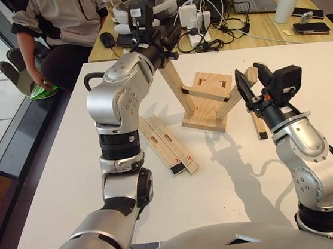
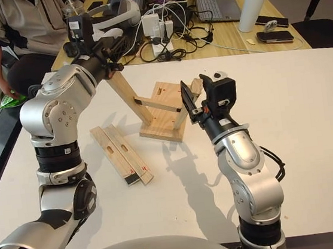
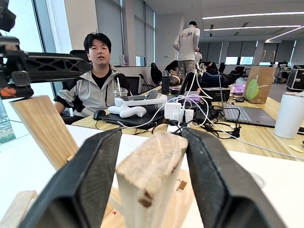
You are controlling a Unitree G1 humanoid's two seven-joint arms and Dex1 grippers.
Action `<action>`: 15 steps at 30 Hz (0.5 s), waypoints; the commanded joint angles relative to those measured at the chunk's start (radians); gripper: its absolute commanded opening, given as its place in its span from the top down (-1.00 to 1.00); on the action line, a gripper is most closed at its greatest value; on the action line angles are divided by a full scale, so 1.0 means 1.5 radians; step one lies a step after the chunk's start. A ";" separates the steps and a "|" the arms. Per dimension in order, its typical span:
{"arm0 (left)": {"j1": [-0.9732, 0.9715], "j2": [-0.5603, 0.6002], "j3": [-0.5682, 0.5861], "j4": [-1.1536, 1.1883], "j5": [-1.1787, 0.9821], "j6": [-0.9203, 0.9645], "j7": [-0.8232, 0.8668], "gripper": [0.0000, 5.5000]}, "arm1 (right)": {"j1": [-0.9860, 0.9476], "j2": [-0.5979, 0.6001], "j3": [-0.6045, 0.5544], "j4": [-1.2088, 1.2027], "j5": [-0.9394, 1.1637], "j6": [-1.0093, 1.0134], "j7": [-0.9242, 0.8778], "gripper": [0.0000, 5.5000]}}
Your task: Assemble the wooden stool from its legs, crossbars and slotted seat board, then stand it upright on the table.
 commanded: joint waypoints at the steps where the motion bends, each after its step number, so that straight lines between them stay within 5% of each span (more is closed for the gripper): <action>1: -0.006 -0.023 0.032 -0.010 -0.033 0.032 0.014 0.24 | -0.032 -0.001 -0.024 0.000 0.038 -0.031 0.032 -0.11; 4: -0.015 -0.030 0.063 -0.030 -0.062 0.043 0.021 0.24 | -0.063 0.004 -0.049 0.004 0.056 -0.051 0.032 -0.32; 9: -0.050 -0.038 0.153 -0.041 -0.131 0.049 0.056 0.24 | -0.149 0.009 -0.082 -0.015 0.105 -0.042 0.014 -0.34; 15: -0.045 -0.031 0.185 -0.048 -0.161 0.049 0.088 0.24 | -0.107 0.001 0.009 -0.073 0.130 -0.008 0.023 -0.34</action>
